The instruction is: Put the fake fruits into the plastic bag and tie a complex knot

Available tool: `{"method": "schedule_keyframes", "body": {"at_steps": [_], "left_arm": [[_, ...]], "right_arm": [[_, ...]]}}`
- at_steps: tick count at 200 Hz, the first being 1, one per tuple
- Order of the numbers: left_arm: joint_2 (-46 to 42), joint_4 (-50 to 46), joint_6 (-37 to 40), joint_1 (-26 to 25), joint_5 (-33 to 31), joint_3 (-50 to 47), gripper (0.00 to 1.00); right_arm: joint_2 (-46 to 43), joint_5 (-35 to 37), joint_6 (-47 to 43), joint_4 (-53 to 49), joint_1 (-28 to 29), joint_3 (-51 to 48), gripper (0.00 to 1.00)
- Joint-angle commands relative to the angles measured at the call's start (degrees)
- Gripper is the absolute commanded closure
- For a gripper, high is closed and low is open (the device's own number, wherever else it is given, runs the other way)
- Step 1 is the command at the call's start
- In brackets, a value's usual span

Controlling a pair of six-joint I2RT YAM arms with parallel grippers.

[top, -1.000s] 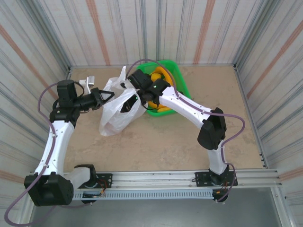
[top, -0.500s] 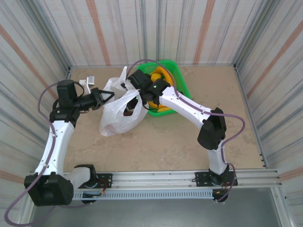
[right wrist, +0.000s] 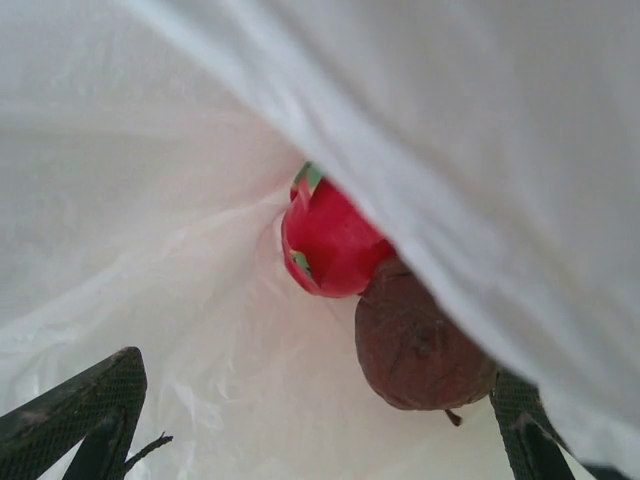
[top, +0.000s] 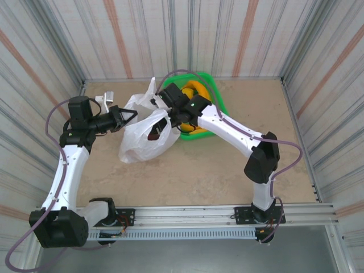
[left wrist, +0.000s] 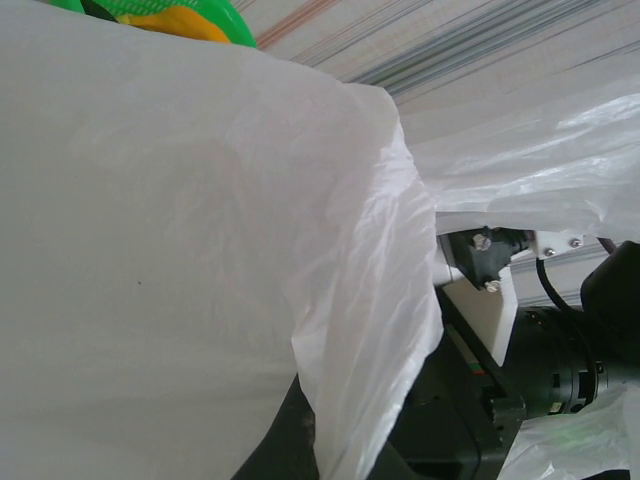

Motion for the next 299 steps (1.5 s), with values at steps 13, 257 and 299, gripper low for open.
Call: {"method": "schedule_keyframes", "body": {"at_steps": [13, 257, 299], "left_arm": [[-0.6, 1.0, -0.3, 0.3, 0.9, -0.6, 1.00], [-0.3, 1.4, -1.3, 0.3, 0.7, -0.7, 1.00], [-0.1, 1.5, -1.3, 0.3, 0.8, -0.6, 1.00]], "right_arm": [[-6.2, 1.8, 1.1, 1.1, -2.3, -6.3, 0.08], [-11.9, 20.4, 0.9, -16.5, -20.8, -13.0, 0.09], [-4.9, 20.9, -0.7, -16.7, -22.2, -11.5, 0.09]]}}
